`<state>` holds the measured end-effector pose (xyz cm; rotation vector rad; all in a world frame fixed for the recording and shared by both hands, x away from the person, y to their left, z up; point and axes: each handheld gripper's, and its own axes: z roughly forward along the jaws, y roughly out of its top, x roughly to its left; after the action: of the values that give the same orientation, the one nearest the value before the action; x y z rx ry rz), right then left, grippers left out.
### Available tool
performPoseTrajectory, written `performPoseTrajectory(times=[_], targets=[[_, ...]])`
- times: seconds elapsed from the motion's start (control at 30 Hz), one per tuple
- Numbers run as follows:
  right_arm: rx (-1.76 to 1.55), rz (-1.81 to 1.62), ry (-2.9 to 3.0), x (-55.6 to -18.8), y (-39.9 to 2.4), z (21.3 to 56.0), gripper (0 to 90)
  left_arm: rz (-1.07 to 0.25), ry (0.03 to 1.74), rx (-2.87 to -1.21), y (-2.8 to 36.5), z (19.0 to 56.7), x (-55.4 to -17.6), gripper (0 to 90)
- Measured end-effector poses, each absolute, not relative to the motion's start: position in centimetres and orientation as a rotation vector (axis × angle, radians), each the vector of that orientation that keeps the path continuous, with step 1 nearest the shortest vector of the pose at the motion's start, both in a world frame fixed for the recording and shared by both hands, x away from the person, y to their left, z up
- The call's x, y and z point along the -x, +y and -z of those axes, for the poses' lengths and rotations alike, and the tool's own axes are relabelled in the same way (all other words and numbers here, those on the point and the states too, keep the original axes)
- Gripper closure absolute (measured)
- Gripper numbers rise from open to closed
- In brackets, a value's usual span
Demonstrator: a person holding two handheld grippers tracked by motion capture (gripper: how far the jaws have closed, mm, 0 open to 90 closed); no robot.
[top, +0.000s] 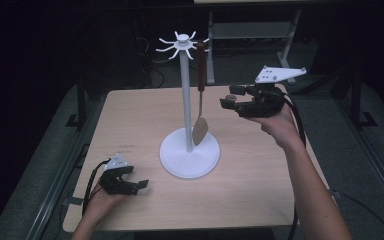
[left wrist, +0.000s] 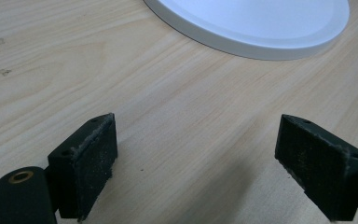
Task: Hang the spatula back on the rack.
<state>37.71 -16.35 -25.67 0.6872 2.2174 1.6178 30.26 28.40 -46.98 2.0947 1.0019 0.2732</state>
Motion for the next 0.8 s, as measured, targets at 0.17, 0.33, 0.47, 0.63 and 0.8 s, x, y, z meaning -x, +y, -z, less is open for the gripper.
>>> performPoseTrajectory(times=[0.17,0.33,0.47,0.63,0.8], targets=[[-0.745,-1.580,2.227,-37.7,-17.7,27.4,39.0,-0.270,1.011,-2.079,28.4,47.0,-30.3,12.5],[-0.791,-1.535,2.238,-37.6,-19.0,29.2,38.0,-0.270,1.013,-2.076,28.5,47.1,-30.3,12.5],[-0.838,-1.506,2.252,-37.4,-20.1,30.9,36.8,-0.272,1.010,-2.075,28.5,47.1,-30.3,12.5],[-0.891,-1.464,2.268,-37.2,-21.3,33.0,35.3,-0.272,1.006,-2.082,28.6,47.1,-30.3,12.5],[-0.932,-1.429,2.272,-36.7,-22.4,34.7,32.2,-0.273,1.007,-2.079,28.6,47.1,-30.3,12.5]])
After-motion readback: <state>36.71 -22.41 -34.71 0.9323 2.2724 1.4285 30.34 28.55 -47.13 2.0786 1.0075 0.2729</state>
